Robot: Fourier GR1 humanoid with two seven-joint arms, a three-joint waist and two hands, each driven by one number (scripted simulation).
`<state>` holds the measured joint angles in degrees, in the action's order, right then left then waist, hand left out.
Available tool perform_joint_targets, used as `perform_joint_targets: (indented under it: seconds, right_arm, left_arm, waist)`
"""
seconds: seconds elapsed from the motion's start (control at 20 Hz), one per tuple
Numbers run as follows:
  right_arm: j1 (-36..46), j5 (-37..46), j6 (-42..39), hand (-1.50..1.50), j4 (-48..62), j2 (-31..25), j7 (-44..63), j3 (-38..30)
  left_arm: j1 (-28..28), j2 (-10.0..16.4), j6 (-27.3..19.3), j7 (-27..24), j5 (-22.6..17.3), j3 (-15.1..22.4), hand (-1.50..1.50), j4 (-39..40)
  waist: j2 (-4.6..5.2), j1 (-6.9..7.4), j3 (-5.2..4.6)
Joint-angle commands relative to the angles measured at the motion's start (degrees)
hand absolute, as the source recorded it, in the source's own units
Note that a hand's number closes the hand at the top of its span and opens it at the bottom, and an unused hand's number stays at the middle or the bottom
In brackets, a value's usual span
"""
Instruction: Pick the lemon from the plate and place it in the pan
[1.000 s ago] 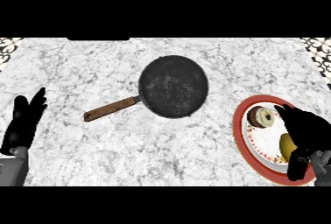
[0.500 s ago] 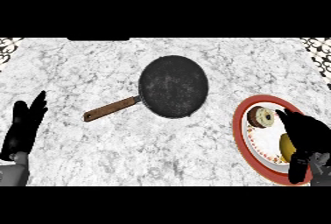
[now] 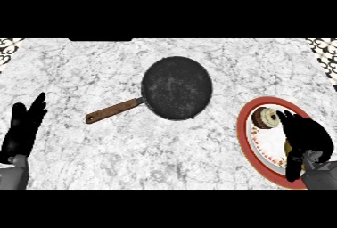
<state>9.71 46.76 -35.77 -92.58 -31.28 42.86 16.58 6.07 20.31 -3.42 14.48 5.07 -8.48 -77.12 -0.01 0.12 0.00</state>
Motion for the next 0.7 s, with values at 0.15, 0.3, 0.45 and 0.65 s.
perform_joint_targets:
  seconds: [0.15, 0.3, 0.45, 0.65]
  right_arm:
    - [-2.1, 4.2, 1.2, -1.50, 4.6, -0.7, -6.2, -4.0]
    - [-4.7, 6.4, -1.4, -1.50, -0.6, 1.8, -3.1, -3.2]
    - [-2.2, 10.7, 4.1, 1.50, 6.5, -1.2, -11.9, 0.7]
    - [0.8, 15.6, 5.4, 1.50, 8.5, -0.8, -12.3, 1.3]
  left_arm:
    - [-1.1, -1.0, 1.7, -4.4, 0.5, -1.6, 0.00, 2.8]
    - [1.3, -0.1, 2.2, 1.2, 0.6, -2.6, 0.00, 0.8]
    - [0.1, -2.2, -0.1, -3.0, 2.8, -1.2, 0.00, 3.2]
    - [1.3, -0.9, 1.5, -2.0, 1.7, -2.7, 0.00, 2.6]
  waist:
    - [0.02, -0.08, 0.00]
    - [-0.03, -0.22, 0.00]
    - [0.06, 0.05, 0.02]
    - [0.03, 0.05, 0.01]
